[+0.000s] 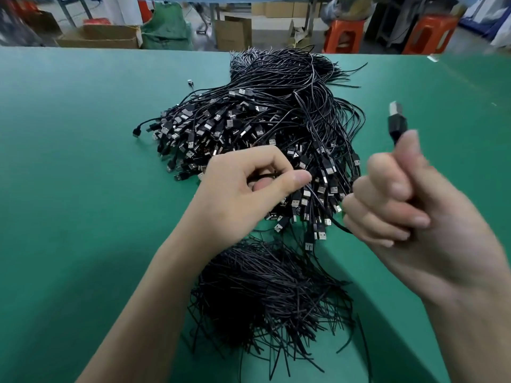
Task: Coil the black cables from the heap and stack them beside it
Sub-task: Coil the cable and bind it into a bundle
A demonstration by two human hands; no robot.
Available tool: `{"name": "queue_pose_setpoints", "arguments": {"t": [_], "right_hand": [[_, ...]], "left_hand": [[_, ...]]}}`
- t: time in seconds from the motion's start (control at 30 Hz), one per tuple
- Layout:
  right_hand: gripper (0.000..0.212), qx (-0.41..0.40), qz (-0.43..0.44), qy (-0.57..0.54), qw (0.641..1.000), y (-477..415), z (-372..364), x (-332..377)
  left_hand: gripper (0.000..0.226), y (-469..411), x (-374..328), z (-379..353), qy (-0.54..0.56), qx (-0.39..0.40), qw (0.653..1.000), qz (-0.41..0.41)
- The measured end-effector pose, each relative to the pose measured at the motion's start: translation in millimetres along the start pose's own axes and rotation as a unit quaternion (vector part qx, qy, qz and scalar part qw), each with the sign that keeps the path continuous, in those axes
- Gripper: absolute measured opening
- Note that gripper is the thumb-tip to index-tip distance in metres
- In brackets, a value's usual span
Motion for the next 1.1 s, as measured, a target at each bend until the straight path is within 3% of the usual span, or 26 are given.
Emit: {"name": "queue_pose_setpoints", "arguments": {"t": [0.1, 0.17, 0.23, 0.27, 0.37, 0.43, 0.53, 0.63, 0.73, 0.83, 0.9, 1.0, 1.1], "right_hand": [[0.050, 0.126, -0.063, -0.220, 0.965, 4.2, -15.8, 5.7], [0.048, 0.175, -0.089, -0.233, 0.952, 8.7, -23.0, 5.0], [0.050, 0.184, -0.137, -0.134, 0.964, 12.3, -23.2, -4.6], [0.052, 0.165, -0.161, -0.030, 0.973, 12.8, -20.2, -11.7], [0.056, 0.032, -0.190, 0.273, 0.943, 6.2, -3.4, -29.7], [0.052, -0.059, -0.146, 0.363, 0.918, -0.1, 5.6, -35.7], [0.046, -0.095, -0.078, 0.416, 0.901, -3.8, 12.8, -37.2], [0.045, -0.159, 0.011, 0.313, 0.936, -8.2, 21.2, -34.5], [0.048, -0.197, 0.057, 0.121, 0.971, -11.4, 23.6, -39.5], [0.053, -0.217, 0.097, -0.016, 0.971, -11.4, 27.0, -24.4], [0.052, -0.199, 0.141, -0.091, 0.966, -7.2, 28.2, -0.5], [0.044, -0.067, 0.080, -0.182, 0.978, -0.7, 20.3, 20.1], [0.041, 0.000, -0.035, -0.047, 0.998, 3.0, 11.2, 12.1]], "left_hand": [[0.029, 1.2, -1.5, -15.0, -0.018, 0.052, 0.998, -0.004], [0.041, 1.7, -5.6, -26.0, -0.034, 0.089, 0.995, 0.003], [0.053, 0.4, -7.8, -27.9, -0.055, 0.097, 0.994, 0.015], [0.054, -0.7, -7.9, -25.3, -0.062, 0.088, 0.994, 0.019], [0.051, -1.7, -9.4, -10.3, -0.036, 0.039, 0.998, 0.034], [0.051, -1.1, -13.3, -3.7, -0.057, 0.019, 0.998, 0.037], [0.043, 0.6, -16.7, -1.3, -0.045, 0.026, 0.998, 0.046], [0.033, 3.8, -28.6, -0.9, -0.037, 0.022, 0.998, 0.035], [0.031, 8.8, -47.5, -18.4, -0.096, 0.039, 0.994, -0.019], [0.029, 12.6, -49.4, -44.4, -0.168, 0.124, 0.977, -0.044], [0.032, 14.4, -40.0, -54.2, -0.136, 0.199, 0.970, -0.030], [0.032, 9.6, -19.4, -52.7, -0.086, 0.228, 0.969, 0.020], [0.037, 0.7, -5.5, -40.4, -0.072, 0.186, 0.980, 0.025]]}}
Point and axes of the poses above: each hand's wrist, its own y-axis away from the middle knuckle, its own z-axis out of the back of the hand, x = y × z, the point moved 3 cm from there along -y, towards the middle knuckle, and after that the axes turned 14 degrees about -y, right-handed, at the moved point
